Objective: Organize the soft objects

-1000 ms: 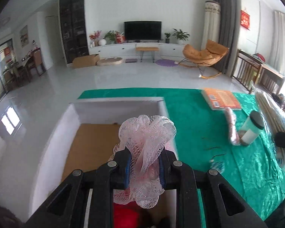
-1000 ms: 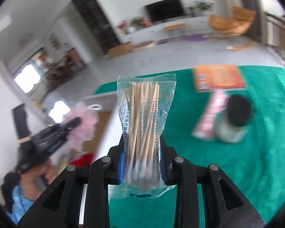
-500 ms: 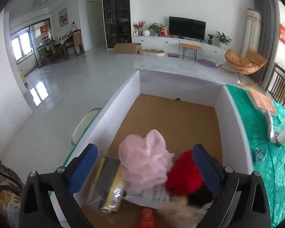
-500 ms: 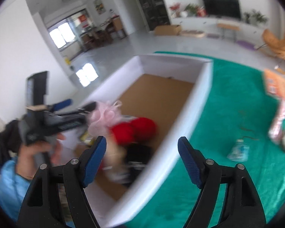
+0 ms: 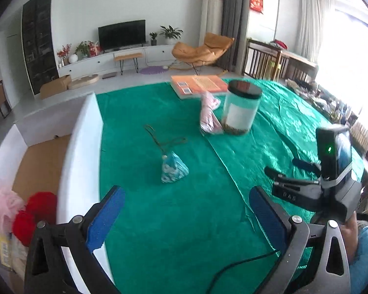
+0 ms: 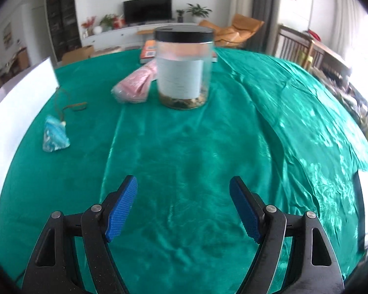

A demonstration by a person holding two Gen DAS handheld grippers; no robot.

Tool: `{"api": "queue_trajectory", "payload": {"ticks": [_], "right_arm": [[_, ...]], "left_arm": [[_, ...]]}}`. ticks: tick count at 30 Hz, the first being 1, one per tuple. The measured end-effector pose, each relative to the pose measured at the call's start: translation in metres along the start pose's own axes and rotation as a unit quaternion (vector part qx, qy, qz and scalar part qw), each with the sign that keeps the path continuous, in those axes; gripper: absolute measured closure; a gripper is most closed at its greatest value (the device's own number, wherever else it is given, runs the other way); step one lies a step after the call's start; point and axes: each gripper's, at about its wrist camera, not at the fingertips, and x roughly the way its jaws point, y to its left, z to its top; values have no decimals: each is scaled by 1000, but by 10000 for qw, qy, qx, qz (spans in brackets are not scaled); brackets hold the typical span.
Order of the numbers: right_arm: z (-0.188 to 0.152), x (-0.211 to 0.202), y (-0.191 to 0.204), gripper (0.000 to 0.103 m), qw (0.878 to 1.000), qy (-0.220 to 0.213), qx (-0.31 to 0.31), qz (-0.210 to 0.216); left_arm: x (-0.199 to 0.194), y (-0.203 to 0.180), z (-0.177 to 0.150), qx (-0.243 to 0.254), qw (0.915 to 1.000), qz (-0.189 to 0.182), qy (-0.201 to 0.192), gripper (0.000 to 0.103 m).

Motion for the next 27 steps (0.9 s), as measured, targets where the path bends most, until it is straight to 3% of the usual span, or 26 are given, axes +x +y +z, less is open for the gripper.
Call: {"api": "queue_trajectory", "payload": {"ticks": [4,8,13,27], "right_arm": [[-8,-2,-2,23,9993,102,3,-360],[-14,-2,-13,23,9987,315,118,-370],[-20,2,-25,23,9979,478,311,-299],[-24,-2,-27,13,9979,414,432,-265]], "left_arm": [[41,-16,-12,135,9992,253,266,2],[75,-7,-15,-74,9982,411,432,2],[108,5,-29,-409,9955,333,781,2],[119,8,-37,-267,9950,463,838,0]]}}
